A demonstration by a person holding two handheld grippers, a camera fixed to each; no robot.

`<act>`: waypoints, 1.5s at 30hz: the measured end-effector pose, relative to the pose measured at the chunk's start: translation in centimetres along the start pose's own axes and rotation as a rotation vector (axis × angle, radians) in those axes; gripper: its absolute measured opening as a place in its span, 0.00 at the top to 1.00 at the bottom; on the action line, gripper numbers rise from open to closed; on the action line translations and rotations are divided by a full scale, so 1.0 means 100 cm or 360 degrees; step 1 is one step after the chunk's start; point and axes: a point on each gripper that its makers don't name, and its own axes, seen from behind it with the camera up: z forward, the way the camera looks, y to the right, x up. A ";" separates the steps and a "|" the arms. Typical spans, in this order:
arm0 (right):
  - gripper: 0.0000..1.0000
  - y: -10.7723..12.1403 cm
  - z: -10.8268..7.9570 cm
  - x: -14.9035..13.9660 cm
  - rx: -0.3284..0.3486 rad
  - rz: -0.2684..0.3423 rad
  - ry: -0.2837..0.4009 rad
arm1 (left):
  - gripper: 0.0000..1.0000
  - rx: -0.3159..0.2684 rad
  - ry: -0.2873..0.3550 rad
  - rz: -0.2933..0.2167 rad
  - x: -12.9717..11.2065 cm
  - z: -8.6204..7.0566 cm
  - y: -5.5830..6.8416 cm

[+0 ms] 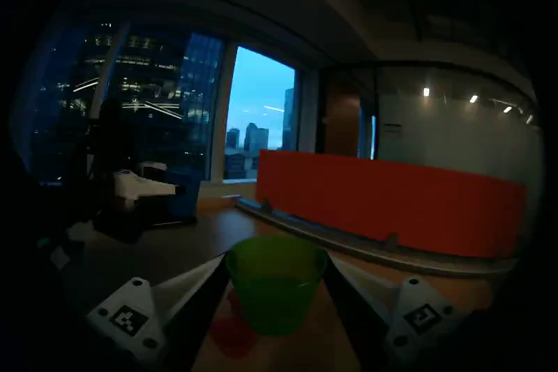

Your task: Pour water

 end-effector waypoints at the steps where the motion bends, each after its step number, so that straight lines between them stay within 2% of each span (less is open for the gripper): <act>1: 0.08 0.002 -0.001 -0.001 -0.0007 0.0003 -0.0002 | 0.14 -0.0001 -0.0007 -0.0002 -0.003 0.000 0.000; 10: 0.08 0.018 -0.002 -0.010 -0.0049 0.0021 -0.0039 | 0.14 0.0000 -0.0062 -0.0012 -0.023 0.002 -0.005; 19: 0.08 0.025 0.003 -0.033 -0.0039 0.0035 -0.0131 | 0.13 -0.0017 -0.0145 0.0003 -0.049 0.004 -0.007; 38: 0.07 0.036 0.014 -0.090 0.0010 0.0042 -0.0382 | 0.13 -0.0082 -0.0444 0.0030 -0.129 0.013 -0.005; 45: 0.06 0.037 0.021 -0.110 0.0037 0.0051 -0.0460 | 0.13 -0.0117 -0.0556 0.0044 -0.159 0.018 0.001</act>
